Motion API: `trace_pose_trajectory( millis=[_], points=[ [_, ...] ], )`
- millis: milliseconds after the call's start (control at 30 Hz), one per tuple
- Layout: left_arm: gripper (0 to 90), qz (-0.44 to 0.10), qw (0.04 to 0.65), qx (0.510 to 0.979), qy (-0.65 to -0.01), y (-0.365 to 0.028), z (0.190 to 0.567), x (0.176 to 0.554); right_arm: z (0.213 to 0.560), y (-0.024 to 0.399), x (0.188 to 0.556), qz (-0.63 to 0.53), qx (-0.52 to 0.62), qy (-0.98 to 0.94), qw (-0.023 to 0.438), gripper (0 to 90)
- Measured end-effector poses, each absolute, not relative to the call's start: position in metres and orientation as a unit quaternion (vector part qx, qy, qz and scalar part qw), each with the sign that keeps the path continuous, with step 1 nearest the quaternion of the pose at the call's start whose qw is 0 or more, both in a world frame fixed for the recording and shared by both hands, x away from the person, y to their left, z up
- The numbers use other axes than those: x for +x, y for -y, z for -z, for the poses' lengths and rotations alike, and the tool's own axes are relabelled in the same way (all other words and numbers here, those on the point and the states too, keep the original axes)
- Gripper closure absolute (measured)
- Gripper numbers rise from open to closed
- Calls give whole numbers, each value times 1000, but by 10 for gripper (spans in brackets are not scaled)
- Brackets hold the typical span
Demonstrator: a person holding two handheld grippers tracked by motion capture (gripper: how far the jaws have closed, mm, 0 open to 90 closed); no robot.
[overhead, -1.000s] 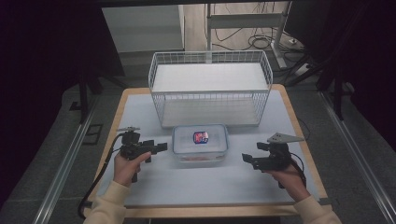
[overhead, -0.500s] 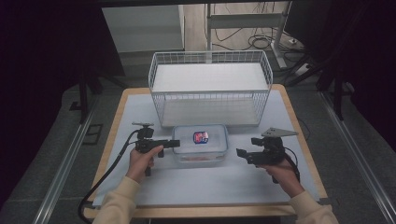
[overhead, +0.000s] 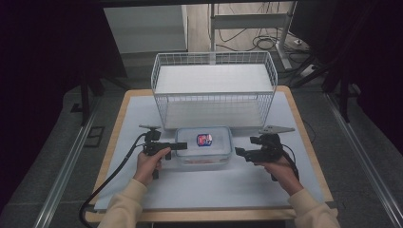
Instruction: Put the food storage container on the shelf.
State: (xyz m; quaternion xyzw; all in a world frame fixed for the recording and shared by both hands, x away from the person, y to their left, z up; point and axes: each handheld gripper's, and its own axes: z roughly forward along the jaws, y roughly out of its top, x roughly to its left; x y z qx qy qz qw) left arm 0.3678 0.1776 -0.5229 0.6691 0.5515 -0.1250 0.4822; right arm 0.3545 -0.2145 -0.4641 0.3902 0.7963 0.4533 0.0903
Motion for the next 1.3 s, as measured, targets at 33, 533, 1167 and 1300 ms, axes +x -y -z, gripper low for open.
trace_pose_trajectory(
  millis=[33, 533, 1167, 1300],
  points=[
    [268, 123, 484, 668, -552, -177, 523, 368, 465, 211, 360, -453, 394, -795, 86, 159],
    [287, 119, 490, 665, -551, -177, 524, 367, 495, 189, 403, -431, 436, -789, -28, 149],
    [288, 115, 491, 666, -549, -177, 524, 366, 513, 180, 425, -437, 483, -742, -163, 190],
    [287, 114, 492, 666, -549, -177, 524, 366, 509, 185, 423, -440, 476, -745, -157, 280]
  ],
)
